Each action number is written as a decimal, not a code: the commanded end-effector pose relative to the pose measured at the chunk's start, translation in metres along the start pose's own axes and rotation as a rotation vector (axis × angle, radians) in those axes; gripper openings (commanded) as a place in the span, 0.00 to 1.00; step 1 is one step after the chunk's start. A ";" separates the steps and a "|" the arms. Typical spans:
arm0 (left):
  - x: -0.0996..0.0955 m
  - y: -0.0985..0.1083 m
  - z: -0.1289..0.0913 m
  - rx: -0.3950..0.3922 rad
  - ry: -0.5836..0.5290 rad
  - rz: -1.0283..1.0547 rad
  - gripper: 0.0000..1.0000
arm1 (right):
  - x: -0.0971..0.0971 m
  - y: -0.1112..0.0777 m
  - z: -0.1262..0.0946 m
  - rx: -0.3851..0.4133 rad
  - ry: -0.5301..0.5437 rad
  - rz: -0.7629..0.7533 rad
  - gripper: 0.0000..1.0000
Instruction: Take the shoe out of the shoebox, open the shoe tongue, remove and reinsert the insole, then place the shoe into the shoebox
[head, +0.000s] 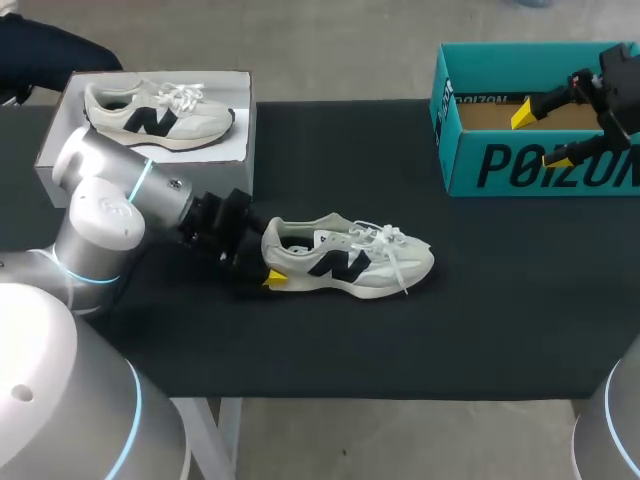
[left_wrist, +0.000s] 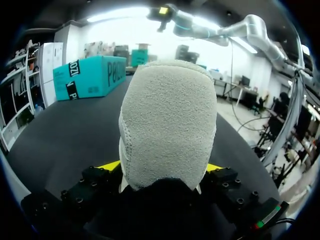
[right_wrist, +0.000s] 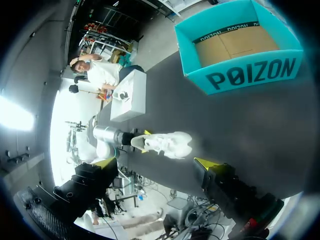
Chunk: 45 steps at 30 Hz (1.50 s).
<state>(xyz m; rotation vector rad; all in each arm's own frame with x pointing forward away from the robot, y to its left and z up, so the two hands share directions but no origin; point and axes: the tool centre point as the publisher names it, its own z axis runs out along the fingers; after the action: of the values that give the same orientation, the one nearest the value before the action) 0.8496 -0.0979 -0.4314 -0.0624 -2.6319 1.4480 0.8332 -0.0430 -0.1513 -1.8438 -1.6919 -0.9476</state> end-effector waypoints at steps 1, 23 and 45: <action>0.000 -0.001 0.002 -0.004 0.001 0.000 0.00 | 0.000 0.000 0.001 0.001 -0.004 0.002 1.00; 0.000 -0.001 0.002 -0.004 0.001 0.000 0.00 | 0.020 -0.010 0.021 0.007 -0.097 0.019 1.00; 0.000 -0.001 0.002 -0.004 0.001 0.000 0.00 | 0.062 -0.068 0.101 0.014 -0.375 0.085 1.00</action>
<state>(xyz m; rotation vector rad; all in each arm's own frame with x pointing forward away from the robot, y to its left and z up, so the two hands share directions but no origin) 0.8497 -0.0983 -0.4316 -0.0624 -2.6317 1.4483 0.7765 0.0703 -0.1725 -2.1598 -1.7846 -0.6238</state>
